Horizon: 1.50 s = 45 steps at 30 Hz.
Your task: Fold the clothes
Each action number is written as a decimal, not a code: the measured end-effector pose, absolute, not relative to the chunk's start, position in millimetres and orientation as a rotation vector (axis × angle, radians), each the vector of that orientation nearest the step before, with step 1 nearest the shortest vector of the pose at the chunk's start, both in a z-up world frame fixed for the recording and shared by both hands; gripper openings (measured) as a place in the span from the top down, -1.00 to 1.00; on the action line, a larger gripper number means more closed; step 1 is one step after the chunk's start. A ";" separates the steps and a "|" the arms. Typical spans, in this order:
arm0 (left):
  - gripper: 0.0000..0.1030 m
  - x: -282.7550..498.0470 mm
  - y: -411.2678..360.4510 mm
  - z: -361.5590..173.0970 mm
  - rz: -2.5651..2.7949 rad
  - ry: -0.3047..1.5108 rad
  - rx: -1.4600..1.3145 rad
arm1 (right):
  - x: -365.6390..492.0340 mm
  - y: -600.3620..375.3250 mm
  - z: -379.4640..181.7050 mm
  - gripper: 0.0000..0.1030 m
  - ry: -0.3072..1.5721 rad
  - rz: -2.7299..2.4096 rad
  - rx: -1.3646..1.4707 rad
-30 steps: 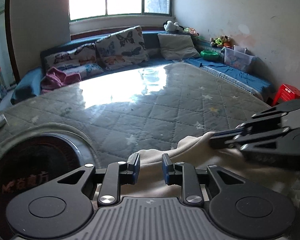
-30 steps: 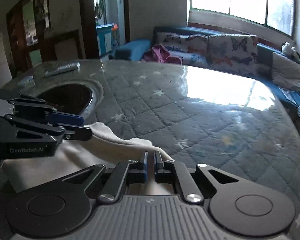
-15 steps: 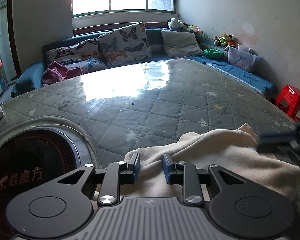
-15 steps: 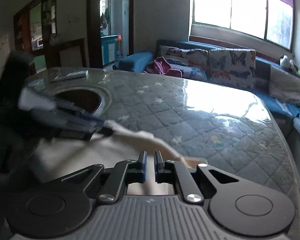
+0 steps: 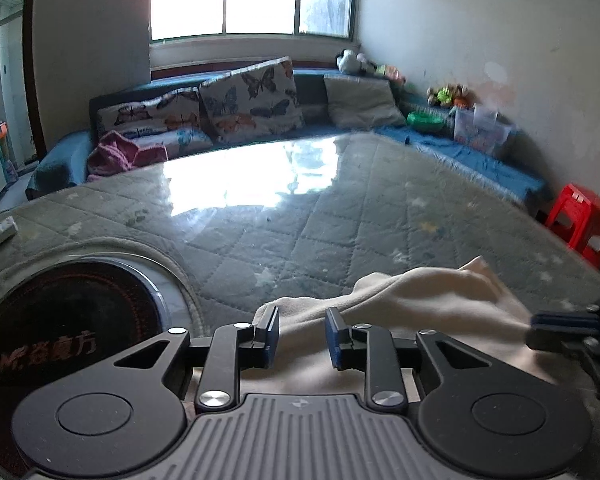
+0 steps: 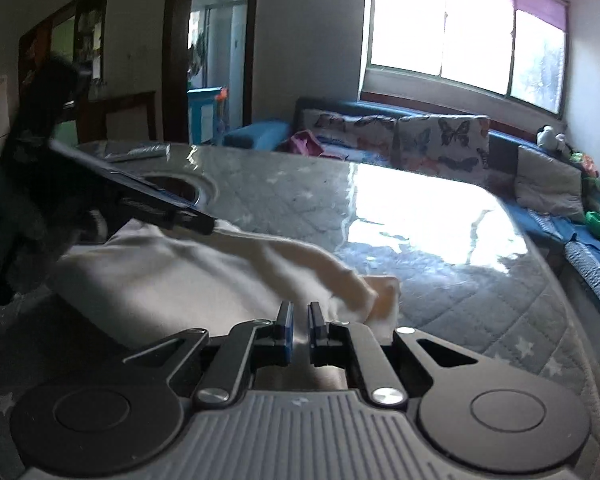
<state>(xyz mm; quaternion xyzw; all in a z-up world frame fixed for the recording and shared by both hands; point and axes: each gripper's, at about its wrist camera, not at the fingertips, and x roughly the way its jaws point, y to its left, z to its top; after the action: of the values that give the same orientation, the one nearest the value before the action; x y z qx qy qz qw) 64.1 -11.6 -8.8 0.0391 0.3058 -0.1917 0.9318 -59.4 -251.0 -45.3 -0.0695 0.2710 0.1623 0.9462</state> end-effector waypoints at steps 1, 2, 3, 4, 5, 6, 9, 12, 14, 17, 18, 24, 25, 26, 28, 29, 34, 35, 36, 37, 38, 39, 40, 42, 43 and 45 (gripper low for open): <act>0.47 55.2 -8.3 -5.5 -0.401 0.615 0.073 | -58.5 -252.3 -48.5 0.89 0.566 0.329 -0.141; 0.47 45.9 -5.1 -3.0 -0.409 0.606 0.067 | -57.6 -253.6 -52.0 0.89 0.580 0.327 -0.141; 0.47 36.6 -2.2 -1.7 -0.415 0.599 0.063 | -56.7 -254.9 -55.6 0.89 0.594 0.325 -0.142; 0.47 27.2 0.5 -0.6 -0.422 0.593 0.060 | -56.5 -254.9 -56.8 0.89 0.597 0.325 -0.144; 0.47 18.5 3.0 -0.6 -0.426 0.588 0.058 | -56.8 -254.1 -55.1 0.89 0.593 0.325 -0.145; 0.47 10.1 5.4 -1.1 -0.428 0.584 0.057 | -57.2 -253.2 -52.8 0.88 0.587 0.325 -0.145; 0.47 -11.7 10.9 -4.6 -0.430 0.577 0.060 | -62.1 -246.7 -43.7 0.82 0.560 0.342 -0.144; 0.47 -23.3 17.2 -10.5 -0.416 0.585 0.045 | -65.3 -237.0 -40.6 0.80 0.548 0.384 -0.156; 0.47 -24.7 24.3 -16.8 -0.394 0.608 0.020 | -66.7 -229.6 -43.3 0.77 0.555 0.410 -0.166; 0.46 -26.7 32.9 -24.1 -0.377 0.624 0.001 | -65.3 -220.0 -50.9 0.75 0.586 0.431 -0.193; 0.44 -27.4 35.6 -26.5 -0.372 0.628 -0.005 | -65.1 -218.5 -53.0 0.74 0.593 0.432 -0.202; 0.47 -27.4 41.7 -16.9 -0.374 0.618 -0.031 | -67.7 -215.3 -39.6 0.64 0.576 0.444 -0.225; 0.47 -26.8 40.5 -14.7 -0.376 0.610 -0.035 | -69.3 -213.7 -37.6 0.59 0.568 0.452 -0.223; 0.47 -26.3 39.0 -12.8 -0.378 0.603 -0.040 | -68.7 -211.2 -35.9 0.58 0.563 0.459 -0.218; 0.47 -22.4 34.9 -11.5 -0.387 0.600 -0.054 | -65.7 -206.5 -36.7 0.58 0.568 0.476 -0.215; 0.47 -19.9 32.0 -12.4 -0.392 0.604 -0.054 | -63.9 -204.7 -38.4 0.58 0.576 0.486 -0.214; 0.47 -3.6 28.4 -20.0 -0.387 0.669 -0.062 | -54.9 -199.3 -47.6 0.58 0.631 0.517 -0.243; 0.47 -1.0 29.2 -18.3 -0.385 0.670 -0.070 | -53.1 -201.3 -44.2 0.58 0.633 0.521 -0.235; 0.47 1.5 29.9 -16.7 -0.384 0.671 -0.078 | -51.1 -203.3 -40.6 0.58 0.634 0.525 -0.226; 0.47 4.2 29.1 -13.7 -0.387 0.665 -0.082 | -48.1 -205.5 -37.0 0.58 0.633 0.524 -0.220; 0.47 6.9 27.5 -10.1 -0.393 0.657 -0.085 | -44.8 -207.6 -33.5 0.58 0.631 0.523 -0.215; 0.47 9.7 25.9 -6.5 -0.398 0.648 -0.088 | -40.7 -209.4 -30.8 0.58 0.629 0.518 -0.212; 0.47 13.4 23.0 -3.8 -0.404 0.642 -0.084 | -37.0 -210.5 -29.0 0.58 0.628 0.512 -0.211; 0.47 23.2 16.5 -3.7 -0.407 0.643 -0.076 | -21.9 -211.8 -27.1 0.57 0.630 0.492 -0.215; 0.47 28.9 13.7 -5.6 -0.405 0.652 -0.074 | -15.0 -212.7 -27.3 0.58 0.634 0.485 -0.212; 0.47 37.2 11.4 -11.8 -0.392 0.675 -0.067 | -1.4 -215.4 -29.8 0.57 0.648 0.469 -0.204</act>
<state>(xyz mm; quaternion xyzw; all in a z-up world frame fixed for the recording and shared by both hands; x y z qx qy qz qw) 37.2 11.4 -11.8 -0.0329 0.3291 -0.1908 0.9242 -1.4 -215.4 -29.8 -0.0989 0.3151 0.2280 0.9159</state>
